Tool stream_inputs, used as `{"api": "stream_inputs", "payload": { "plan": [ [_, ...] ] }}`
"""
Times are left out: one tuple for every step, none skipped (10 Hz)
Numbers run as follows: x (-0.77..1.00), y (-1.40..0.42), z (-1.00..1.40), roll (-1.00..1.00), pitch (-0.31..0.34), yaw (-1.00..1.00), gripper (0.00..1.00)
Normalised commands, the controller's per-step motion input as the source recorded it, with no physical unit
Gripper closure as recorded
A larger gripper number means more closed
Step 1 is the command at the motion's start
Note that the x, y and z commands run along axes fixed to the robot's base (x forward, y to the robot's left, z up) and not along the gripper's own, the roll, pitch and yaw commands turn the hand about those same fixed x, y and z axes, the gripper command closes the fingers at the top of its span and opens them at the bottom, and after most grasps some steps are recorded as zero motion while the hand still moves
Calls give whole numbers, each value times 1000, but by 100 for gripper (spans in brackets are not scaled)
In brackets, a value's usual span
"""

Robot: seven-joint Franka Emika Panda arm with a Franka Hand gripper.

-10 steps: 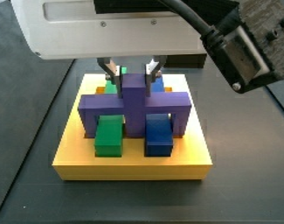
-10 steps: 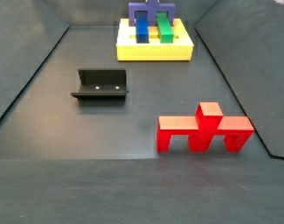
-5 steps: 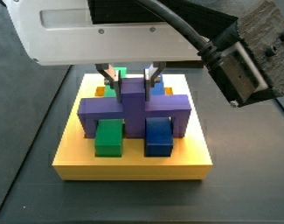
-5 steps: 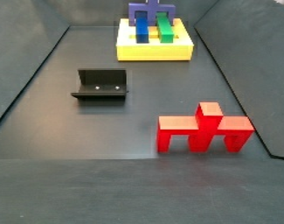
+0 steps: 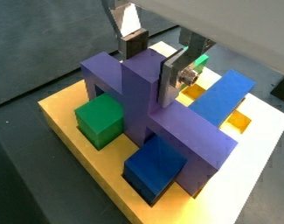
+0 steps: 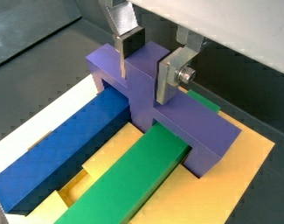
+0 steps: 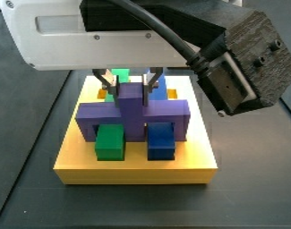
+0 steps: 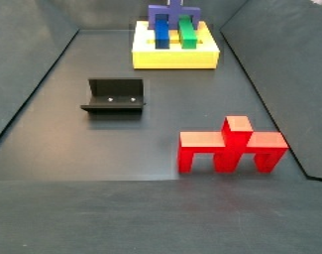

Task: Pick up the purple object. Move up. Move to above the board. Insert the purple object.
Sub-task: Insert the purple object.

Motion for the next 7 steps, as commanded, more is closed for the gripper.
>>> {"api": "stream_inputs", "payload": {
  "plan": [
    [17,17,-249,-36,0,0,100],
    [166,140,-609,-84,0,0,100],
    [209,60,-786,-90,-31,0,100],
    [123,0,-857,-101,-69,-26,100],
    [20,20,-903,-56,-61,0,100],
    [0,0,-797,-19,-46,0,100],
    [0,0,0,0,0,0,100]
  ]
}}
